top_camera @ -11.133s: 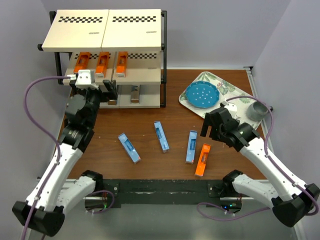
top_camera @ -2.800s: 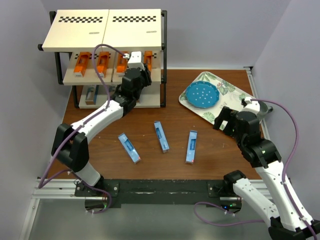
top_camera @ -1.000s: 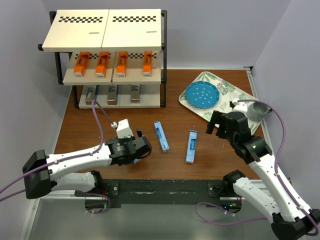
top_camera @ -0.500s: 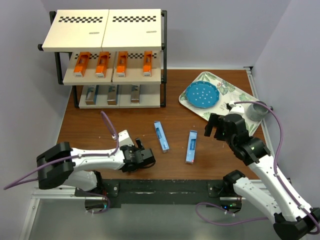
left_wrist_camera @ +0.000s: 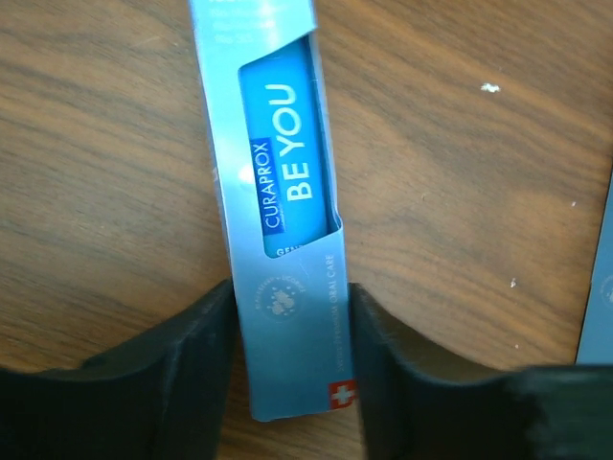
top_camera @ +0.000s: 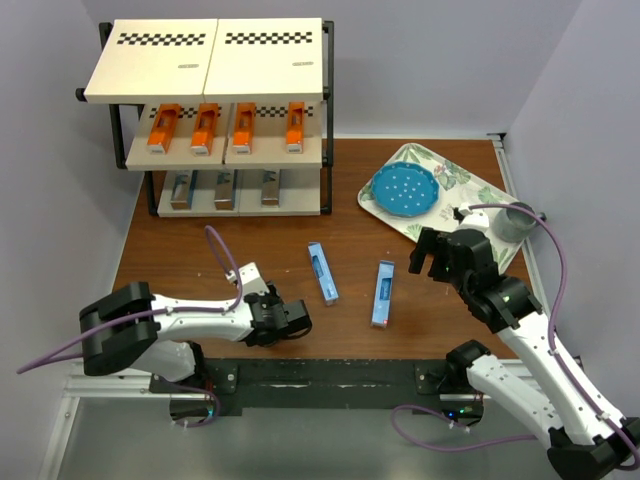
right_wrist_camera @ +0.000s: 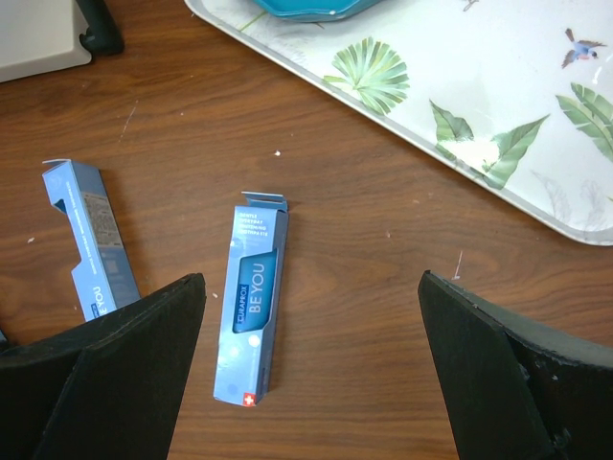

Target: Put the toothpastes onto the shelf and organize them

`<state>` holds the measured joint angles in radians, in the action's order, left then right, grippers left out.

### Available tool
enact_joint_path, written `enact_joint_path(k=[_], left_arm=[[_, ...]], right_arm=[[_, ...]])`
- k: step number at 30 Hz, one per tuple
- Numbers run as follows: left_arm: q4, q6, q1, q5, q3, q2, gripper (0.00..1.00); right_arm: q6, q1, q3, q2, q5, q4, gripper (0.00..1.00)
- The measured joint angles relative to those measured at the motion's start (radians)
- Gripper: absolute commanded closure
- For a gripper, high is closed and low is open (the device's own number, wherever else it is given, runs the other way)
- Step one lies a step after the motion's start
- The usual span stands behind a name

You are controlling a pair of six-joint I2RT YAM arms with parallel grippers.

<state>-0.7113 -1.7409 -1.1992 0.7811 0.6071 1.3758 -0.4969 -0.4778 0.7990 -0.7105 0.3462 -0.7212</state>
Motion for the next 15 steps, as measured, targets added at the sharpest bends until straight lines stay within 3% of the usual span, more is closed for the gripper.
enact_joint_path(k=[2, 5, 15], left_arm=[[-0.002, 0.003, 0.0, -0.007, 0.003, 0.0, 0.64], [-0.018, 0.016, 0.0, -0.023, 0.021, -0.006, 0.68], [-0.184, 0.092, -0.001, 0.01, 0.198, -0.142, 0.68]], right_arm=[[0.0, 0.0, 0.0, 0.0, 0.0, 0.0, 0.03], [-0.001, 0.0, 0.0, 0.0, 0.0, 0.0, 0.03], [-0.01, 0.0, 0.0, -0.003, 0.0, 0.001, 0.03]])
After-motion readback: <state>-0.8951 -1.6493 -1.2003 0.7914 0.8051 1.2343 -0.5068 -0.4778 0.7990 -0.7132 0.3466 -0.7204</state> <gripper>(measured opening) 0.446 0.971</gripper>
